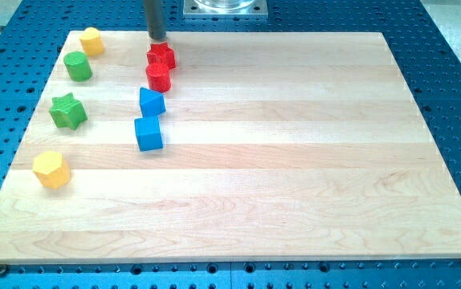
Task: Push the yellow heart into the green circle
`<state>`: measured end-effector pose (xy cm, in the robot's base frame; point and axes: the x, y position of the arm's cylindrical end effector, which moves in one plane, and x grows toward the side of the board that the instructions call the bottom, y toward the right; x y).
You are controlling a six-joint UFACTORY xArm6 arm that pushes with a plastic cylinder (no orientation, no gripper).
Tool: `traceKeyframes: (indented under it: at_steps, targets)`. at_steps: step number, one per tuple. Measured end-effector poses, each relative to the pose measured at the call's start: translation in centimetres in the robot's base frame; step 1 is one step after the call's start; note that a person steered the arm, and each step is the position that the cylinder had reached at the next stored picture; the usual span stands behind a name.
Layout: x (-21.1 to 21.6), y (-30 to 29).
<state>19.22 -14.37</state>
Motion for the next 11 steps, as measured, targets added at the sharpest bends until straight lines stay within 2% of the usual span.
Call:
traceKeyframes:
  at_steps: [4, 6, 7, 8, 9, 10, 11]
  targets:
    - [0.3, -7.1]
    - [0.1, -7.8]
    - [1.0, -9.7]
    - [5.7, -11.0]
    - [6.9, -10.3]
    - [1.7, -10.0]
    - [1.9, -14.9]
